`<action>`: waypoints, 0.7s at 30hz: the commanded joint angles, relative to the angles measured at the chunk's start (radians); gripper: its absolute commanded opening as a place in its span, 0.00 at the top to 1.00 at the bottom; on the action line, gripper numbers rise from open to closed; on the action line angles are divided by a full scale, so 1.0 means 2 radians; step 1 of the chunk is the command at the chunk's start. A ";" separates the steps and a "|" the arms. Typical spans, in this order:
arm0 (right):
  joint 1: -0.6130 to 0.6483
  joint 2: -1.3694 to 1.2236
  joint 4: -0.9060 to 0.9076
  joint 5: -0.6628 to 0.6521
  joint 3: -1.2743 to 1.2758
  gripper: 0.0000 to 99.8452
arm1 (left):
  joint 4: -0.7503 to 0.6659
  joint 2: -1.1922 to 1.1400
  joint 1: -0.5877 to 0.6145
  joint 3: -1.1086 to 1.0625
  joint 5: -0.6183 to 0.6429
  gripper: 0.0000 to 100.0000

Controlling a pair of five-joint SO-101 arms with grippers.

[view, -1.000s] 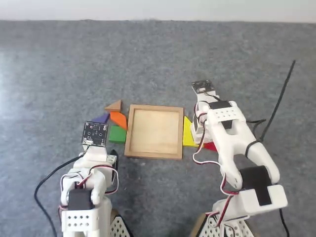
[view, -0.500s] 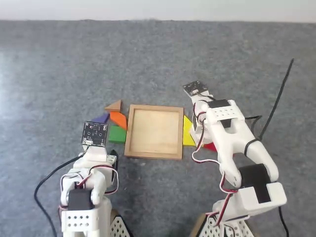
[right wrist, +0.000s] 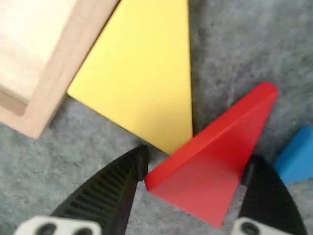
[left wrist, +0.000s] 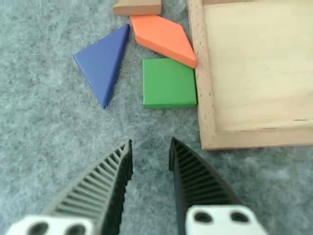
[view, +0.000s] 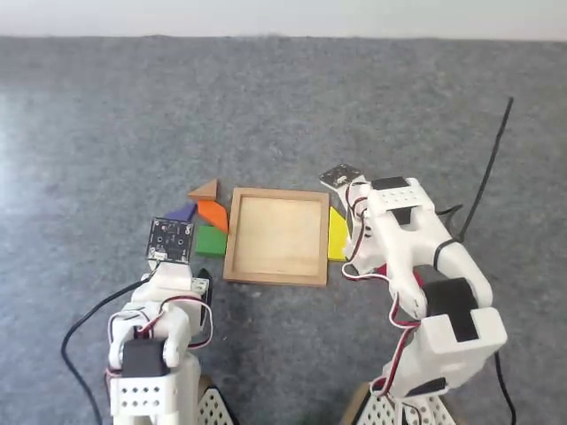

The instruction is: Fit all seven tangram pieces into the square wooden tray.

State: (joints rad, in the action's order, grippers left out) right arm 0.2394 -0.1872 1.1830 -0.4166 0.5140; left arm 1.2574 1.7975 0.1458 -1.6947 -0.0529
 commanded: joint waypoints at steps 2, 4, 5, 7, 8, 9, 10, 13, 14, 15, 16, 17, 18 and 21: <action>-0.015 -0.013 0.006 -0.007 -0.002 0.74 | 0.002 0.011 0.001 0.006 -0.002 0.88; -0.027 -0.007 0.005 -0.007 -0.004 0.82 | 0.002 0.011 0.000 0.006 -0.002 0.88; -0.033 -0.002 0.005 -0.007 -0.004 0.87 | 0.002 0.011 0.000 0.006 -0.002 0.88; -0.043 0.010 -0.003 -0.008 -0.002 0.90 | 0.002 0.011 0.000 0.006 -0.002 0.88; -0.046 0.014 -0.005 -0.008 -0.002 0.89 | 0.002 0.011 0.000 0.006 -0.002 0.88; -0.047 0.016 -0.007 -0.008 -0.002 0.88 | 0.002 0.011 0.000 0.006 -0.002 0.88; -0.048 0.020 -0.007 -0.008 -0.002 0.89 | 0.002 0.011 0.000 0.006 -0.002 0.88; -0.047 0.020 -0.009 -0.011 -0.002 0.92 | 0.002 0.011 0.000 0.006 -0.002 0.88; -0.047 0.020 -0.009 -0.011 -0.003 0.93 | 0.002 0.011 0.000 0.006 -0.002 0.88; -0.047 0.020 -0.009 -0.011 -0.003 0.94 | 0.002 0.011 0.000 0.006 -0.002 0.88; -0.047 0.022 -0.009 -0.011 -0.003 0.95 | 0.002 0.011 0.000 0.006 -0.002 0.88; -0.048 0.023 -0.009 -0.011 -0.003 0.96 | 0.002 0.011 0.000 0.006 -0.002 0.88; -0.049 0.023 -0.009 -0.011 -0.003 0.97 | 0.002 0.011 0.000 0.006 -0.002 0.88; -0.049 0.024 -0.007 -0.009 -0.007 0.99 | 0.002 0.011 0.000 0.006 -0.002 0.88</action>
State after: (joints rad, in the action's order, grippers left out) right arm 0.1427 -0.1657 1.1738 -0.4227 0.5048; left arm 1.2574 1.7975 0.1458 -1.6947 -0.0529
